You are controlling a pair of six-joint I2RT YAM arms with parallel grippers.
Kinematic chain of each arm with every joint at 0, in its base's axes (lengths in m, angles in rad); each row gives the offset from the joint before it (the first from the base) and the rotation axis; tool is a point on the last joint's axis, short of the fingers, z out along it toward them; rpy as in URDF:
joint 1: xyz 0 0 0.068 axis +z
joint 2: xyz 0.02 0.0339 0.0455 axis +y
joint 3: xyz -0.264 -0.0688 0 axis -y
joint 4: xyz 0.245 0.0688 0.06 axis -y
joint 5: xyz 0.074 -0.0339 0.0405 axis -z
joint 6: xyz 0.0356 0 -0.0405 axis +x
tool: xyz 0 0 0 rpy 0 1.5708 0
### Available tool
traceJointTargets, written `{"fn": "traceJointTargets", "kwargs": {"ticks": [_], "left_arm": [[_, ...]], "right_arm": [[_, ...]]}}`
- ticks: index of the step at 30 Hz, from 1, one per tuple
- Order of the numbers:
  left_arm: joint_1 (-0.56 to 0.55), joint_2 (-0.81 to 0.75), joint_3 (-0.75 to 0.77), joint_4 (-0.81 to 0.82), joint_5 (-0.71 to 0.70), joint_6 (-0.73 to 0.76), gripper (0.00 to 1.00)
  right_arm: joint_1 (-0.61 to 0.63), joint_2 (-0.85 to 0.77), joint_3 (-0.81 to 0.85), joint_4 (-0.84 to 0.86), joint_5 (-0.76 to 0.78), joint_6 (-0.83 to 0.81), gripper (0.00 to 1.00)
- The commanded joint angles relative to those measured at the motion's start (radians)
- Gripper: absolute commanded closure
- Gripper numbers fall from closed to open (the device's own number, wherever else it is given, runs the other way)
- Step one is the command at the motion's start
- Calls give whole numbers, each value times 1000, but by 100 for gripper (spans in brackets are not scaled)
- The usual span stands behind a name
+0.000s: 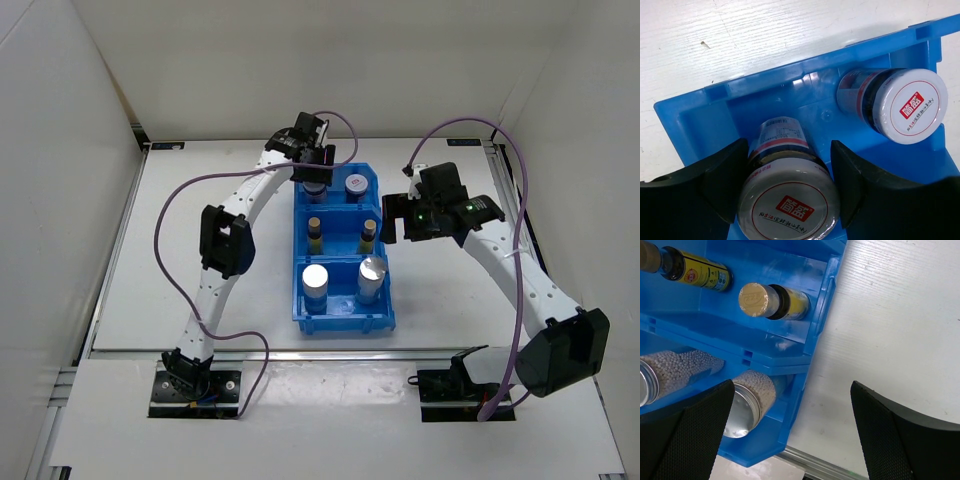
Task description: Organize the condiment bottles
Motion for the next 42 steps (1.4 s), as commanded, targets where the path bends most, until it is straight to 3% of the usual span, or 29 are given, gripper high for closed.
{"fn": "traceJointTargets", "kwargs": {"ticks": [1,13,18,20,21,23,24,25,38,42], "left_arm": [[5,-30,15,43,6,-4,81],[5,39,6,43,15,-22,68],[5,68,6,43,15,-22,55],[5,68,-5,43,15,-31,44],[5,68,-5,43,15,-31,32],[5,59,-18,43,-6,-31,23],[5,44,-19,43,-6,-31,15],[5,29,-19,43,-6,-40,0],[5,-348,69,43,-51,-62,0],[5,-517,-35,43,-115,-30,0]], "right_arm": [[-1,-17,-4,28,-8,-4,0],[-1,-17,-13,28,-8,-4,0],[-1,-17,-13,19,-8,-4,0],[-1,-17,-13,9,-8,-4,0],[-1,-17,-4,9,-8,-4,0],[-1,-17,5,-1,-8,-4,0],[-1,-17,6,-1,-8,-4,0],[-1,-17,15,-13,-8,-4,0],[-1,-17,202,-137,115,-4,0],[-1,-40,245,-146,81,-27,0]]}}
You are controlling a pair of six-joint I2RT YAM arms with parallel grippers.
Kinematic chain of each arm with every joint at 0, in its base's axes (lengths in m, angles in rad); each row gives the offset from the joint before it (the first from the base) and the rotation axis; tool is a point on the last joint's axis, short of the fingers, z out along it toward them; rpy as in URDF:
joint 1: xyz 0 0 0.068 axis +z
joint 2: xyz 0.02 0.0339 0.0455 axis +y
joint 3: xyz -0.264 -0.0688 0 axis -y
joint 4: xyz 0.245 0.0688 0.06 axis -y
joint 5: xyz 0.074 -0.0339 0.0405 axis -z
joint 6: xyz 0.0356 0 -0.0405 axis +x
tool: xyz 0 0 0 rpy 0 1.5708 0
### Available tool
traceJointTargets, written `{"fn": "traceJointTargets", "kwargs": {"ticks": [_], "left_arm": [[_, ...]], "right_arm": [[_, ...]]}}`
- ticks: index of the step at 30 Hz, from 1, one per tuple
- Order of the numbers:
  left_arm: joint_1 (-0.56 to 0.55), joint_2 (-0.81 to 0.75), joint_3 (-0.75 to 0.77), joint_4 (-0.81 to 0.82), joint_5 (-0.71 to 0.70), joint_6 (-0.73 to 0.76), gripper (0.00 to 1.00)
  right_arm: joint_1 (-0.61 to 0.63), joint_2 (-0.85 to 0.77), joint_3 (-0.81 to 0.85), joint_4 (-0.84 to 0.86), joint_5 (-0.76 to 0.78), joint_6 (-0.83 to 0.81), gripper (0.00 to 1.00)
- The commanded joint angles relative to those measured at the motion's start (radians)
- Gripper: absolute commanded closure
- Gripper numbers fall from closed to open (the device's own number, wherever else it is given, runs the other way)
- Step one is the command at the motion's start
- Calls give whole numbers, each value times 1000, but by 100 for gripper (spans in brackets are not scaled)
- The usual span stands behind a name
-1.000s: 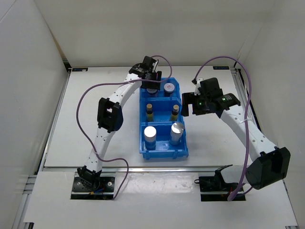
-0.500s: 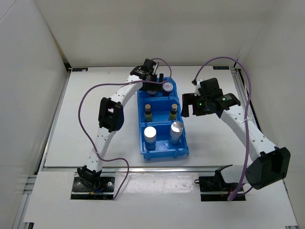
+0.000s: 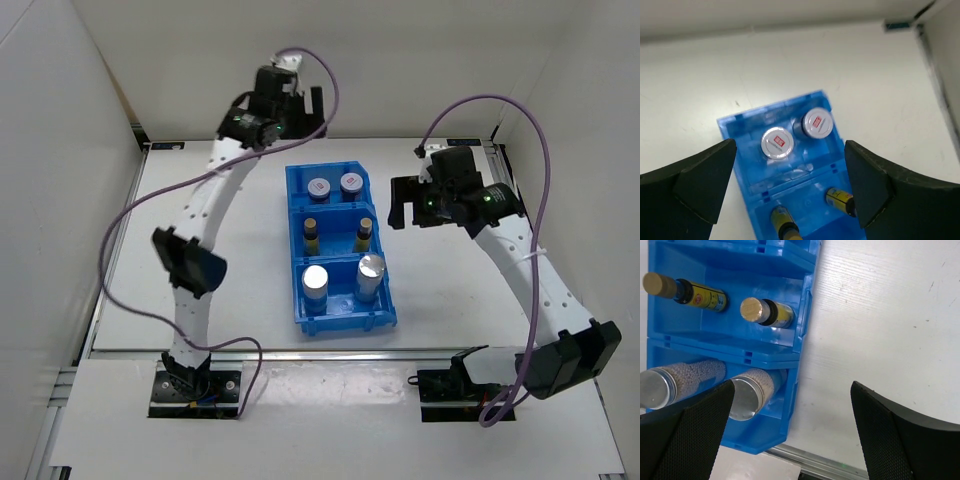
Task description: Organize the condiment bottles
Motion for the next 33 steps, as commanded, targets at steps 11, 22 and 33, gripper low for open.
{"fn": "traceJointTargets", "kwargs": {"ticks": [11,22,33], "left_arm": [[-10,-975,-1217,263,-426,156,0],[-29,-1617,-1825,603,-512,322,0],[-30,-1568,-1823,572,-569,323,0]], "right_arm": [[-1,-106,-31,-80,11,-2,0],[-1,-210,-150,-27,45,-3,0],[-1,-309,-243,28,115,9,0]]}}
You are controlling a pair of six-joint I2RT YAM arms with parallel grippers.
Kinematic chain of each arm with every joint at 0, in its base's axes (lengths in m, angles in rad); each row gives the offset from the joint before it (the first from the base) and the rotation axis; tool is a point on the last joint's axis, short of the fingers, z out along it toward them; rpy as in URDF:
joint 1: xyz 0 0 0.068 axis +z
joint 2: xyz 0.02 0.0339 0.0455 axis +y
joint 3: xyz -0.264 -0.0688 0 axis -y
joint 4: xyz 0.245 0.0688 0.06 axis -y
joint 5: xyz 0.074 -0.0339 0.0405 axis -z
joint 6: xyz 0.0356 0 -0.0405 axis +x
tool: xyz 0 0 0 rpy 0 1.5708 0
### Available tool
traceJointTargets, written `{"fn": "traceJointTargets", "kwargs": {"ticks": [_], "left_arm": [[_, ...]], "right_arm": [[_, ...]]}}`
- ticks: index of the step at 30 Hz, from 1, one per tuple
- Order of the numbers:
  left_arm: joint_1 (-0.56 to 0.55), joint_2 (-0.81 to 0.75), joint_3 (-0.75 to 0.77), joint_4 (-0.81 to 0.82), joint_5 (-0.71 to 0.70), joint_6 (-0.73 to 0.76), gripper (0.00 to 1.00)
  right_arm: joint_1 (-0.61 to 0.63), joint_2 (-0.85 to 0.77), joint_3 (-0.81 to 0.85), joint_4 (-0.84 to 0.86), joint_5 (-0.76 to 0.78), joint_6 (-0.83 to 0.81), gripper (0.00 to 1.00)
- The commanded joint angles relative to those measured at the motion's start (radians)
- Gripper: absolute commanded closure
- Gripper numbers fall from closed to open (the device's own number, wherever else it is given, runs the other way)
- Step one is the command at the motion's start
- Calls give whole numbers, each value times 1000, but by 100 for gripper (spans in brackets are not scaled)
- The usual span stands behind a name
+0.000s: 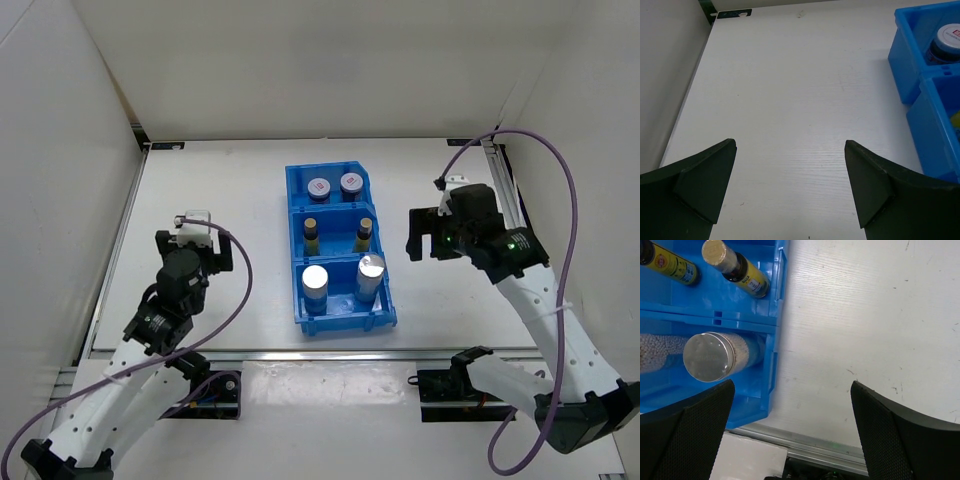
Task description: Organize the condiment bottles
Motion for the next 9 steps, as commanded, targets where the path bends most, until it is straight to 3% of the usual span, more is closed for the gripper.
{"fn": "traceJointTargets", "kwargs": {"ticks": [1,9], "left_arm": [[-4,13,9,12,-39,7,0],[-4,2,-31,12,-48,50,0]], "right_arm": [[-1,-46,-24,56,53,27,0],[-1,-80,-46,45,47,42,0]]}}
